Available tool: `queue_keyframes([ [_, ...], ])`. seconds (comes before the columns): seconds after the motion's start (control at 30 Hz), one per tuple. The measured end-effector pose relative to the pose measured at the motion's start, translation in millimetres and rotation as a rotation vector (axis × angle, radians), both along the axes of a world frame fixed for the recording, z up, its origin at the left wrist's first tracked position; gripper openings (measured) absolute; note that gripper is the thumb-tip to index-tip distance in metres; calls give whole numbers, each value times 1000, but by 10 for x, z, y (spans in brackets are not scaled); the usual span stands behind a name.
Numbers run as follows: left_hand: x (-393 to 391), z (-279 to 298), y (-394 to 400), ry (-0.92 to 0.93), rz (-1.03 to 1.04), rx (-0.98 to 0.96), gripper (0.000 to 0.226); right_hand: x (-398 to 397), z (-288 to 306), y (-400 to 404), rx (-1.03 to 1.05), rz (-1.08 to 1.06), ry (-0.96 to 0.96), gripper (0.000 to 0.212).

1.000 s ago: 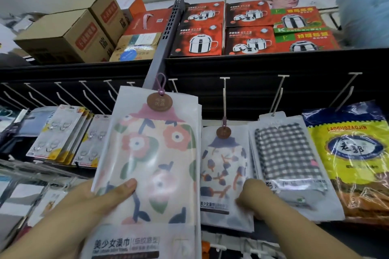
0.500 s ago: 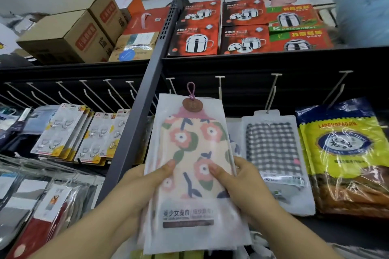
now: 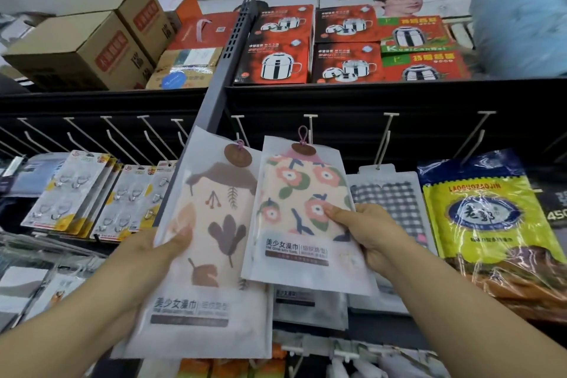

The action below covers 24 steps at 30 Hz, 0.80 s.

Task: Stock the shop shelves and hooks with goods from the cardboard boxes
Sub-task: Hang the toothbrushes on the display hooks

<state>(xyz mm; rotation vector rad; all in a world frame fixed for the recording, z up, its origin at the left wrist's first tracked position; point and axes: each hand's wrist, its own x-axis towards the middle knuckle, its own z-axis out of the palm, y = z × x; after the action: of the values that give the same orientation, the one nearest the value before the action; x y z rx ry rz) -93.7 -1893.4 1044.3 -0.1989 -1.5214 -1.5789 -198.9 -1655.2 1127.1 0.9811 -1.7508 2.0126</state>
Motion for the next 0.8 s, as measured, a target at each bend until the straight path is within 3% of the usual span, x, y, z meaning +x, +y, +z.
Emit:
queue_keyframes([
  [0.17, 126, -9, -76, 34, 32, 34, 24, -18, 38, -19, -30, 21, -10, 13],
  [0.2, 152, -12, -103, 49, 47, 33, 32, -19, 42, -18, -30, 21, -11, 13],
  [0.3, 49, -50, -367, 64, 161, -29, 91, -15, 55, -19, -34, 14, -22, 16],
  [0.33, -10, -77, -473, 54, 159, -39, 98, -15, 64, -20, -36, 9, -27, 17],
  [0.5, 3, -126, -582, 37, 132, -72, 93, -23, 108, -25, -42, -21, -47, 27],
  [0.8, -10, -136, -545, 43, 159, -68, 95, -38, 197, 11, -45, -29, -77, 26],
])
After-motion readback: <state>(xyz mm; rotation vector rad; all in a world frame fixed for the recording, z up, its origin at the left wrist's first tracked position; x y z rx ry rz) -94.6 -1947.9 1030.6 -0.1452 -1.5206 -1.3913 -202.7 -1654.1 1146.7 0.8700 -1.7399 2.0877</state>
